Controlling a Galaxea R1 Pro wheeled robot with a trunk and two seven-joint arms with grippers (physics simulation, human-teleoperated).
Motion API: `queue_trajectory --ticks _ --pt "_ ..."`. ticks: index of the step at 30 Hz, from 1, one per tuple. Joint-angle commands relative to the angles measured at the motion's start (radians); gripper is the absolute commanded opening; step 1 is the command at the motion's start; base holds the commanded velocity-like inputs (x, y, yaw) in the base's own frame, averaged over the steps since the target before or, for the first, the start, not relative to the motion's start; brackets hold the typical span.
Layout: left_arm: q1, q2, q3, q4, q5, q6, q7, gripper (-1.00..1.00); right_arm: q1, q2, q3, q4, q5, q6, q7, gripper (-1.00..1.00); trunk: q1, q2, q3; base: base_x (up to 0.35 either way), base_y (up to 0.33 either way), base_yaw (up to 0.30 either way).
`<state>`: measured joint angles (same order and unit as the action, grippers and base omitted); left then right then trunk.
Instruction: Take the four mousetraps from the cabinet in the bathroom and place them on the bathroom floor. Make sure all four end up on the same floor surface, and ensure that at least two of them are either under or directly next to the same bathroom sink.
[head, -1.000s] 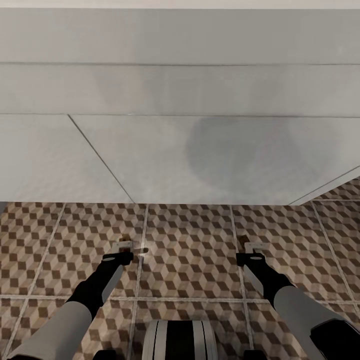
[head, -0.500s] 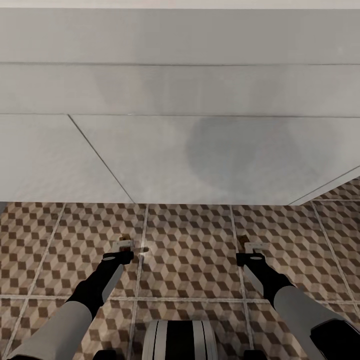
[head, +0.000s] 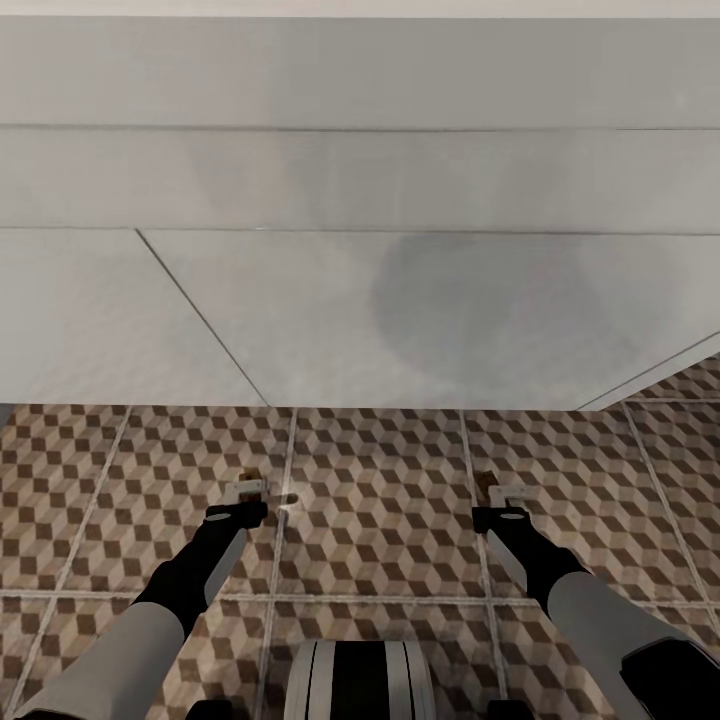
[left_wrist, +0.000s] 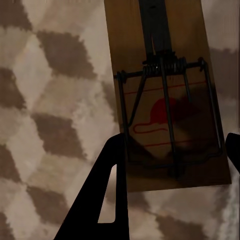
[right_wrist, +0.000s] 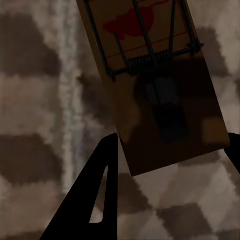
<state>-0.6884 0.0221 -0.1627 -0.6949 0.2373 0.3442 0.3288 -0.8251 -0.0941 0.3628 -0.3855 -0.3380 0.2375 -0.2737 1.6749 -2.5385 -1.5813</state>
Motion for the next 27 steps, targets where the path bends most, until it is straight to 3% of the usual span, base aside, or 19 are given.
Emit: queue_trajectory --ticks 1,13,27 --pt "0.0 0.001 -0.008 -0.002 0.01 -0.001 0.011 -1.0 0.0 -0.001 0.008 -0.003 -0.008 0.006 -0.008 -1.0 0.0 0.0 -0.001 0.0 0.0 0.0" --pt "0.0 0.002 -0.008 0.001 0.013 -0.052 0.01 -1.0 0.0 -0.002 0.009 -0.003 -0.009 0.007 -0.01 -1.0 0.0 0.0 -0.001 0.021 0.0 0.0" --pt "0.0 0.002 -0.008 0.002 0.013 -0.056 0.01 -1.0 0.0 -0.001 0.009 -0.003 -0.009 0.002 -0.01 -1.0 0.0 0.0 -0.001 0.283 0.0 0.0"
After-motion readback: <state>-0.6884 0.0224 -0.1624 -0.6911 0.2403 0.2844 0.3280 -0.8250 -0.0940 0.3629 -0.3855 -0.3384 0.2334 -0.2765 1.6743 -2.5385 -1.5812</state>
